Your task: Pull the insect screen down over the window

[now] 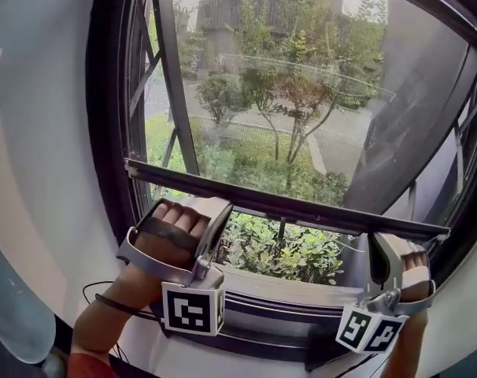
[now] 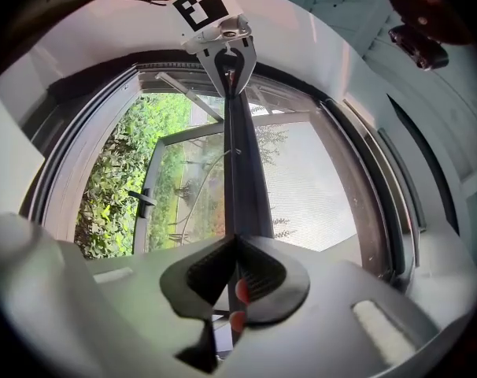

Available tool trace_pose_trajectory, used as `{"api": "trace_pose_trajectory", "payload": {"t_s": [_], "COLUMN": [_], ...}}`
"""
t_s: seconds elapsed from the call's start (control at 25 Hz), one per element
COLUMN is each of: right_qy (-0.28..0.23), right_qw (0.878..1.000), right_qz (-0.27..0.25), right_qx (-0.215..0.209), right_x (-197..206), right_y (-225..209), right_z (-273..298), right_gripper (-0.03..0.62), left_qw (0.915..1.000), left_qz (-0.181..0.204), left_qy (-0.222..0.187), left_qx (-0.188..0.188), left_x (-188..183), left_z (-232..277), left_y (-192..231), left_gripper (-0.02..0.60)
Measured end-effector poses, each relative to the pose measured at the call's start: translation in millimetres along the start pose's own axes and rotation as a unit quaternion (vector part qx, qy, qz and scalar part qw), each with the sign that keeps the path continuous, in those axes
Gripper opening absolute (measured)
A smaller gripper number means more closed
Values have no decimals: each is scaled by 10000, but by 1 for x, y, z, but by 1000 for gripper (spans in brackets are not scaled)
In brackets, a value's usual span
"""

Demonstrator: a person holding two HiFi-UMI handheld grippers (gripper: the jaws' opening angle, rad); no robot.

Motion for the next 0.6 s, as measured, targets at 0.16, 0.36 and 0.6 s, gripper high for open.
{"api": "trace_pose_trajectory", "payload": {"t_s": [0.16, 0.36, 0.6], "right_qy": [29, 49, 144], "right_qw": [9999, 9995, 9967], "right_qz": [55, 169, 400], "right_qx": [-150, -271, -694], "right_x": [5, 9, 17], "right_y": [19, 32, 58], "right_z": [-7, -12, -21], "right_gripper": [29, 29, 29], "left_qw": [9997, 9993, 9975], "left_qz": [-15, -69, -138], "left_qy": [-59, -113, -240], "left_qx": [230, 342, 650], "left_x": [-6, -10, -19], "left_z": [-6, -11, -20], "left_y": [-20, -33, -62], "left_gripper": [26, 26, 26]}}
Point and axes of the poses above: the fingertips, and each gripper's own axes: z forward along the fingers, y to its left, x out of its underside, the point moved 7 cm from there along -z, backward along the fingers, and after that the axes turned 13 degrees about z, right-handed, at the moved point
